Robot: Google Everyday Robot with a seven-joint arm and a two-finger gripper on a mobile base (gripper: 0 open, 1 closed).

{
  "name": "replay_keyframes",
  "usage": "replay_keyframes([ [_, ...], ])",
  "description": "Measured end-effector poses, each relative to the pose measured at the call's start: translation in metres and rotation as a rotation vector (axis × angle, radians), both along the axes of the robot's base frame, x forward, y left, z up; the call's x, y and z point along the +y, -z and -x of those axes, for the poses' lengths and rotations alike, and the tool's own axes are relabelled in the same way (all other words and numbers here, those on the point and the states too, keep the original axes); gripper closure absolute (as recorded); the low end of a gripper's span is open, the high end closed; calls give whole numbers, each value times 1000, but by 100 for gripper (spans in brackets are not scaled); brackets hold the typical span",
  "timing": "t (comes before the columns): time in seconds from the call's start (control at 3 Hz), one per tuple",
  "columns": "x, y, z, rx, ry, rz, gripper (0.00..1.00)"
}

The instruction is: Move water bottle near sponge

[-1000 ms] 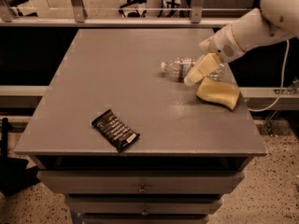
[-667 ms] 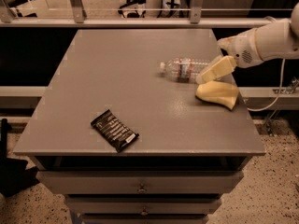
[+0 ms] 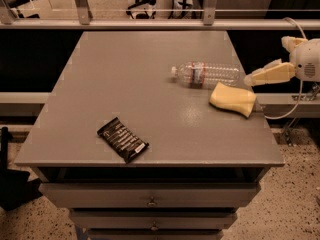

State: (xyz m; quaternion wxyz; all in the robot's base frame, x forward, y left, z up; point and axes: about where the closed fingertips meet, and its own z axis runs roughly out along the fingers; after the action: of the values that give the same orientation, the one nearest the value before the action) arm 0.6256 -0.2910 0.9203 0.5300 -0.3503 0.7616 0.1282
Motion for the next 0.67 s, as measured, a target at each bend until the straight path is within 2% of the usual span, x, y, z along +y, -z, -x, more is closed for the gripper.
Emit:
replay_keyframes([
  [0.33,3,1,0,6,-8,0,0],
  [0.67,-4,-1,-17,-52,-43,20,0],
])
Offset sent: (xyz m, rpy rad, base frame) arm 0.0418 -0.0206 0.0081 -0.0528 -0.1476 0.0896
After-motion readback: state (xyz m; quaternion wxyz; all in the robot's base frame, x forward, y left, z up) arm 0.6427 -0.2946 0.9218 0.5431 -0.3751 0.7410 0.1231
